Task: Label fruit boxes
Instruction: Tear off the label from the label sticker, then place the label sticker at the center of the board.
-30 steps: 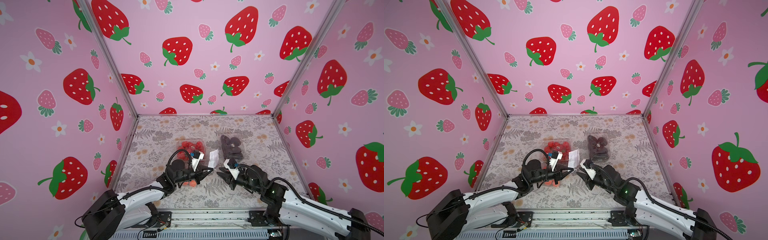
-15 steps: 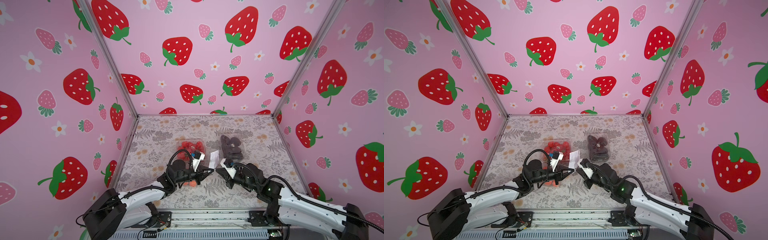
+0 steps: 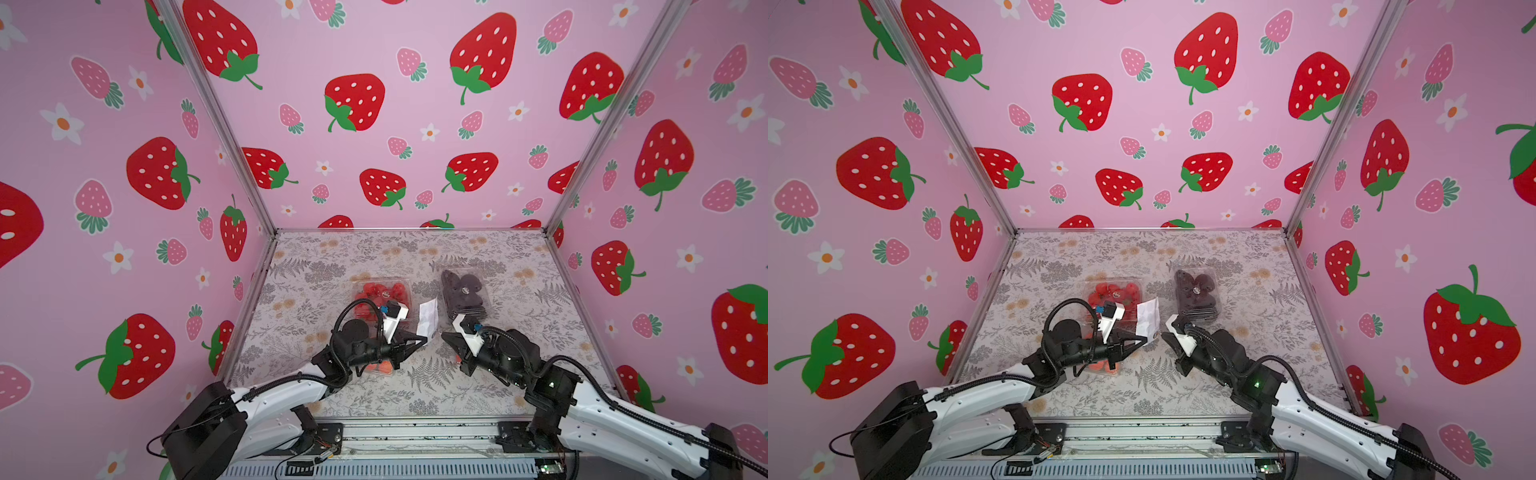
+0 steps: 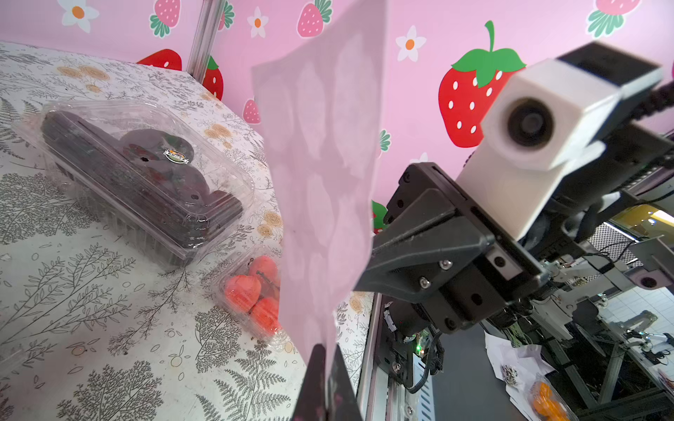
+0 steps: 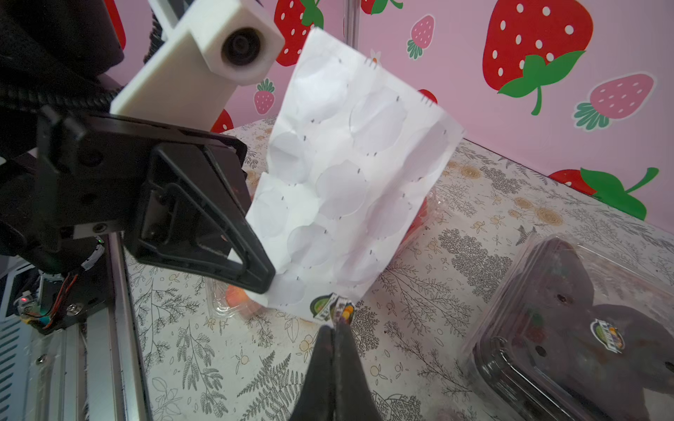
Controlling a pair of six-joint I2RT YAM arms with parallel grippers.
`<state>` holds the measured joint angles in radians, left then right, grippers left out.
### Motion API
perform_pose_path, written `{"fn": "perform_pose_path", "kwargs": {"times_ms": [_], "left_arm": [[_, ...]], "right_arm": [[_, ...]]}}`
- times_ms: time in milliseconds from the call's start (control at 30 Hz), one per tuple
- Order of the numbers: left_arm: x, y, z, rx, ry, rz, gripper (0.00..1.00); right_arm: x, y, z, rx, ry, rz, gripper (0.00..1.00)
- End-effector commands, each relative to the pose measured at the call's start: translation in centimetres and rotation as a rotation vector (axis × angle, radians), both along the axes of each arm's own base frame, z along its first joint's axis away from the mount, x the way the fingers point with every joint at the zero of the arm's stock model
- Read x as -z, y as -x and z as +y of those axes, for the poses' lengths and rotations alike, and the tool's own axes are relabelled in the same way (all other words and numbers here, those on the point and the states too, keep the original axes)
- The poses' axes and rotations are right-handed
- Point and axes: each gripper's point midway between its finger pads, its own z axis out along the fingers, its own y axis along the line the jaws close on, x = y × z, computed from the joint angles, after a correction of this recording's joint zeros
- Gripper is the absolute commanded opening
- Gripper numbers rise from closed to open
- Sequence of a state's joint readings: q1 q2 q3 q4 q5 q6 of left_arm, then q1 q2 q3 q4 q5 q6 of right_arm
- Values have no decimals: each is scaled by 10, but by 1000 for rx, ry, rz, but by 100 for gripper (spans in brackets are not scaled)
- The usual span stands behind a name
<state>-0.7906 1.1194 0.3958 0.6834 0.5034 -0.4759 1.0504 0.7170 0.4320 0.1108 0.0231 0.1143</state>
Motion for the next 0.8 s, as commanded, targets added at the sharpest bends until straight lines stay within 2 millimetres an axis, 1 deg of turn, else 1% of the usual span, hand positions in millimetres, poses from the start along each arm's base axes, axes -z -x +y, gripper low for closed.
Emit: {"fn": "perform_pose_path", "kwargs": {"times_ms": [0,67,100,167,233,333,400,500,567,600,700,767], "left_arm": [[-16,-2,-1,-10,28,-38,0],[-9,-8,-2,-36,-3,-3,0],[-2,-14,-3,-66,-33,39,0],[13,-18,-9,-107,-71,122,0],[35,-18,-19,-152,-138,216,0],[57,-11,-36,-169,-201,306,0],[70,-8,-41,-183,-254,336,0],[89,-14,-35,-258,-321,362,0],[98,-13,-36,-255,-333,382,0],[103,-13,-40,-242,-346,392,2],[116,-10,-49,-207,-366,427,4],[121,-13,-50,-216,-389,437,5]], "right_arm": [[3,-1,-5,18,-2,10,0],[1,1,-6,12,-10,12,0],[0,1,-7,18,-14,12,0],[-3,-3,-11,48,-22,3,0],[-4,-8,-17,93,-23,-7,0],[-4,-14,-23,134,-20,-16,0],[-4,-14,-23,136,-18,-15,0],[-3,-12,-23,129,-12,-10,0],[-2,-12,-25,131,-11,-10,0],[-2,-12,-26,134,-12,-12,0],[-5,-10,-28,131,-21,-18,0],[-6,-9,-30,132,-22,-19,0]]}}
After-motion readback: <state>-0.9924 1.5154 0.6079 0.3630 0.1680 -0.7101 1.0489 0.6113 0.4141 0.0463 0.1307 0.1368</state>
